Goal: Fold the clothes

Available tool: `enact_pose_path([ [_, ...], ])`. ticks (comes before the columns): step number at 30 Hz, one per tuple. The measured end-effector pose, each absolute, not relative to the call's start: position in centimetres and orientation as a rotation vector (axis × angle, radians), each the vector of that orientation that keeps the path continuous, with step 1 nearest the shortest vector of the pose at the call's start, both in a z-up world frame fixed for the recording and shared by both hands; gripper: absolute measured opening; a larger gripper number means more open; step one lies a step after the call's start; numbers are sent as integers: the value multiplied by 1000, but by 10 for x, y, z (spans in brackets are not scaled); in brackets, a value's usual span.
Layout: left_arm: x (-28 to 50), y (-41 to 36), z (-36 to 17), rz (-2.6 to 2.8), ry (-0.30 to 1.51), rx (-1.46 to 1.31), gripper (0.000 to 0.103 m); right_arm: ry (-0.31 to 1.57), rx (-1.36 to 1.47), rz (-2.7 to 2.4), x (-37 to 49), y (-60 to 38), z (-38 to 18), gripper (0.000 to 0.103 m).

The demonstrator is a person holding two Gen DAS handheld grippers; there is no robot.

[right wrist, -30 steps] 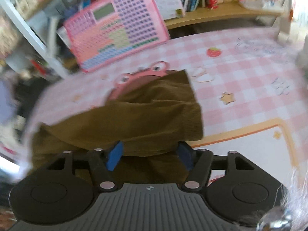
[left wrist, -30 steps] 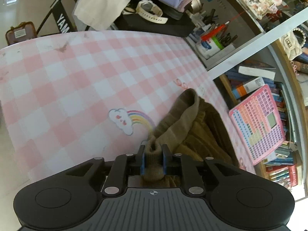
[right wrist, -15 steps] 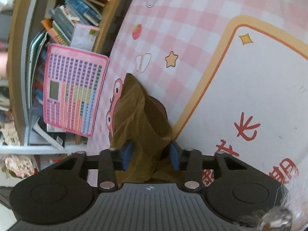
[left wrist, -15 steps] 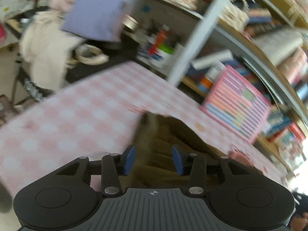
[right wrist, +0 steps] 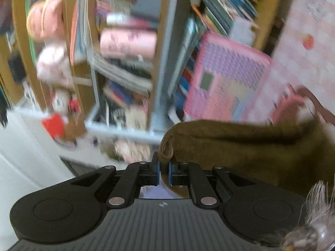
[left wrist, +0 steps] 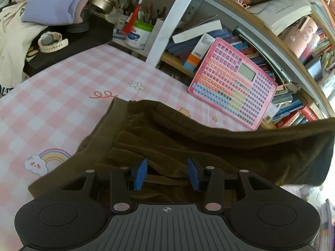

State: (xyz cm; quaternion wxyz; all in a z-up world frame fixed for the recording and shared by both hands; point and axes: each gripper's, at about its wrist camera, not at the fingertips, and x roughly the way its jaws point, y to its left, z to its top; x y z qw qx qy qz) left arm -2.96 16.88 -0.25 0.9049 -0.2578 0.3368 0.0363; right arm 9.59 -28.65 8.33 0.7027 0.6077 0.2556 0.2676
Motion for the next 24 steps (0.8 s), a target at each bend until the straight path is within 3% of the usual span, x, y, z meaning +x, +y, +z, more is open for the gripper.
enact_pose_path([
  [4,-33,160,-6,92,704,-551,42,617,1307,286,175,-301,47,13],
  [6,-37,156,-7,97,718,-545,42,724,1187,158,219,-306,22,31],
  [8,-41,154,-9,110,727,-543,42,829,1075,80,241,-309,5,33],
  [11,-43,156,-12,141,732,-545,42,829,985,89,239,-319,0,42],
  [20,-23,159,-7,163,702,-525,42,932,462,126,164,-325,-8,42],
  [24,-6,155,-7,161,714,-495,42,958,376,156,147,-313,-25,42],
])
